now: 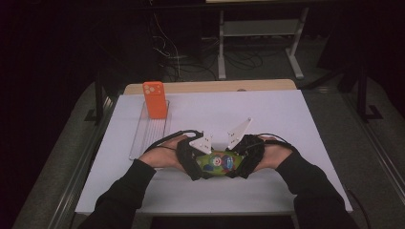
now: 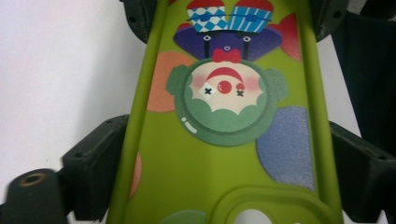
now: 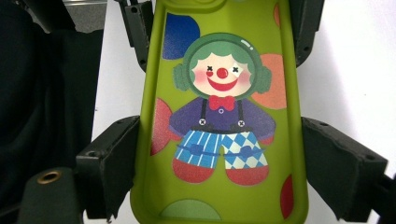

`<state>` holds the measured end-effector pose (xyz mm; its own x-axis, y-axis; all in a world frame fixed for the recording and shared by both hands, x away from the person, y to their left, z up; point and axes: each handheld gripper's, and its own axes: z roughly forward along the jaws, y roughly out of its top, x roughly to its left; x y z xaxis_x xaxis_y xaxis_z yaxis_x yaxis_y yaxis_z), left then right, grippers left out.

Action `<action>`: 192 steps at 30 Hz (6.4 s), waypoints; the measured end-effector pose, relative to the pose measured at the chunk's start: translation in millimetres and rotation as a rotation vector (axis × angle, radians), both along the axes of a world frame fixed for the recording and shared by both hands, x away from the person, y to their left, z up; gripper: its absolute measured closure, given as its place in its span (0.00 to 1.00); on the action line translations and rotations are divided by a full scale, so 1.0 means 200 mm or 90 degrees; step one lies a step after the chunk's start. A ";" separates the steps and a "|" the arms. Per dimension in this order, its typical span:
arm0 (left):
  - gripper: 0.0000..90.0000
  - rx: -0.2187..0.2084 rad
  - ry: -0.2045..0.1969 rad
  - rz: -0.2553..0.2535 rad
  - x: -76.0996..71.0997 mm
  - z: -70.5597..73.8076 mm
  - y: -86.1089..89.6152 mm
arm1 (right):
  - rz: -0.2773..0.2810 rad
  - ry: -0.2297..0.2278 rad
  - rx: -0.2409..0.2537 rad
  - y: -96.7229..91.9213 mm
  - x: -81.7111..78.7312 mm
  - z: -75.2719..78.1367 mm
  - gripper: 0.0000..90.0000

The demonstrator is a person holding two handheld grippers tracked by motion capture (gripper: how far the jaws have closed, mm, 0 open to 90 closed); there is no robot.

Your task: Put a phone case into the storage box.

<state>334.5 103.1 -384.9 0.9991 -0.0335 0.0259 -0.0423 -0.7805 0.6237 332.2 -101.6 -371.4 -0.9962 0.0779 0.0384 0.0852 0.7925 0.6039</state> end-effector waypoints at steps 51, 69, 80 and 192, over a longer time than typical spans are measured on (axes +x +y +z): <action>0.17 -0.013 0.025 0.395 0.08 0.04 0.08 | -0.415 -0.013 0.154 -0.21 -0.03 -0.18 0.00; 0.17 0.007 0.017 0.373 0.08 0.03 0.08 | -0.341 -0.268 0.069 -0.10 -0.13 -0.15 0.00; 0.17 0.000 0.028 0.377 0.08 0.02 0.07 | -0.267 -0.435 -0.020 -0.05 -0.17 -0.18 0.00; 0.00 -0.099 0.054 0.377 0.09 0.10 0.17 | -0.346 -0.407 0.025 -0.06 -0.12 -0.17 0.83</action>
<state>353.2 138.0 -364.8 0.8454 0.5256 -0.0951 0.4260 -0.5561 0.7136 308.1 -113.6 -405.2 -0.6510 0.5637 -0.5084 0.0803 0.7171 0.6923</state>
